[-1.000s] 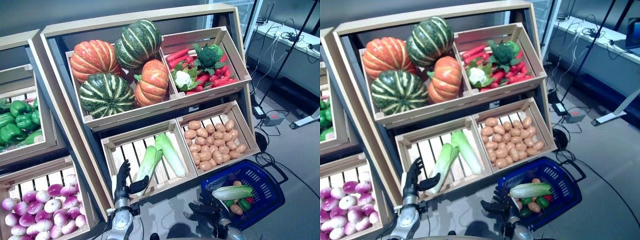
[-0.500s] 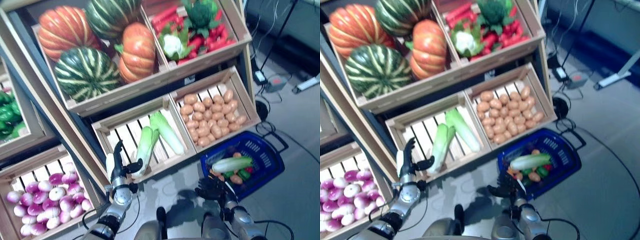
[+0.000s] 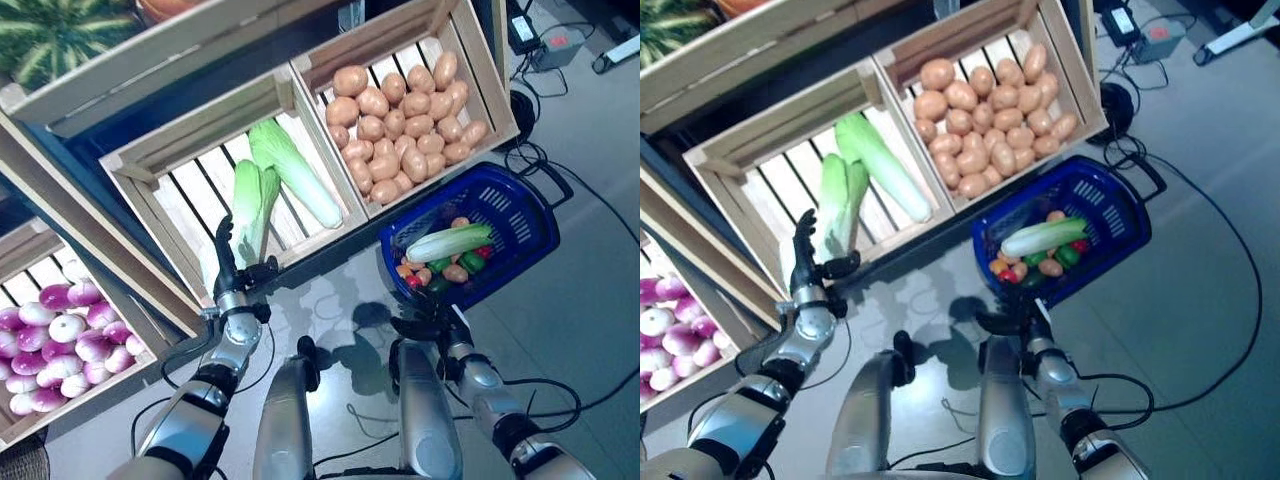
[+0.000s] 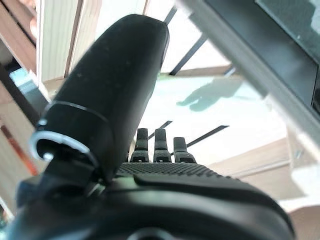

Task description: Put vegetables into the basket

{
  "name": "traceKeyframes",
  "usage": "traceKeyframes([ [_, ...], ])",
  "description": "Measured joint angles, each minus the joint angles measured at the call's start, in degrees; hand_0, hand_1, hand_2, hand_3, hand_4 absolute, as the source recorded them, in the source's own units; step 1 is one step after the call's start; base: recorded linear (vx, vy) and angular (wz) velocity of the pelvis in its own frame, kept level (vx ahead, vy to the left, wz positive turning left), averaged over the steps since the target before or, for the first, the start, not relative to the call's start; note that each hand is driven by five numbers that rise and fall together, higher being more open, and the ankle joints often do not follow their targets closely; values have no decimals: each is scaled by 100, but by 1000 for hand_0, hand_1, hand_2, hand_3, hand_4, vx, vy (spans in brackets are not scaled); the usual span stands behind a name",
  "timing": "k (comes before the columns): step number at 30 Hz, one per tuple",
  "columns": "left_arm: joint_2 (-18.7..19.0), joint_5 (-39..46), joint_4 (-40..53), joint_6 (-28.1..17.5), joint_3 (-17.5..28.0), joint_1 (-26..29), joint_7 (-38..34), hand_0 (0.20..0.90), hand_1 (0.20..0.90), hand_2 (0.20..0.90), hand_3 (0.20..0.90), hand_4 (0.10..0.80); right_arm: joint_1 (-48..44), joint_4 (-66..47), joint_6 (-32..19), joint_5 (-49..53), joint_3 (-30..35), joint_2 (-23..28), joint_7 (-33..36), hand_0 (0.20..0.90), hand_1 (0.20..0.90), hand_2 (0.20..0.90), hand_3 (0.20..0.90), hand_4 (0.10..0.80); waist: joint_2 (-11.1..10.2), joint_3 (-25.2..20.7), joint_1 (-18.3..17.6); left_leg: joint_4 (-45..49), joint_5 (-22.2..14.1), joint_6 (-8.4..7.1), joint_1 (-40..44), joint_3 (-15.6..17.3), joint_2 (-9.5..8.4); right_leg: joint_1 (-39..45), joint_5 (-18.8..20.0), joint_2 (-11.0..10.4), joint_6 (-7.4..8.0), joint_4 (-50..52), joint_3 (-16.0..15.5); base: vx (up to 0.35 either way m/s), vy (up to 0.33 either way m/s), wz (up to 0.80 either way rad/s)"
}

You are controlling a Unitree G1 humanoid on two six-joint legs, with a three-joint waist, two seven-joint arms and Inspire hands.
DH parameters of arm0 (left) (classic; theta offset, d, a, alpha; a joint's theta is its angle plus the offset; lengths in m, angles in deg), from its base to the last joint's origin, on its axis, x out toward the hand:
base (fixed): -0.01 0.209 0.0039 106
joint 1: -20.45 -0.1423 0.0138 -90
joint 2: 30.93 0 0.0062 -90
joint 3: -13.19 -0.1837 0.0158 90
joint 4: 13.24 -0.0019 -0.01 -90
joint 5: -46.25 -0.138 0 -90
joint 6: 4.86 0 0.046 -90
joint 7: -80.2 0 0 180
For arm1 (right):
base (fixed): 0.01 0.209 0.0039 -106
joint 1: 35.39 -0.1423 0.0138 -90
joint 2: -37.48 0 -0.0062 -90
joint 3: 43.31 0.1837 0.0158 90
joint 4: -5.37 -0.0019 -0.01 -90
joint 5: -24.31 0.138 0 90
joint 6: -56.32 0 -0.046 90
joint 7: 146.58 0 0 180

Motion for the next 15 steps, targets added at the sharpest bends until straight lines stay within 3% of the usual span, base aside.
traceKeyframes([
  [3,253,222,-21,55,7,118,198,900,900,900,900,800,-5,-166,1,25,9,25,13,900,900,900,900,800,-113,71,-52,471,-151,-52,-373,-89,74,-328,-115,47,-49,392,-8,44,21,-2],
  [12,565,1000,-320,251,329,629,552,900,900,900,900,800,-92,-601,6,413,41,113,135,900,900,900,900,800,-107,123,-137,1135,-272,-57,-1169,-243,77,-1061,-177,70,-84,951,16,-2,15,0],
  [15,709,1172,-356,438,467,814,458,900,900,900,900,800,-79,-915,8,409,41,233,144,900,900,900,900,800,-94,136,-153,1786,-684,-39,-1414,-322,75,-1317,-184,41,-72,1227,1,15,30,-10],
])
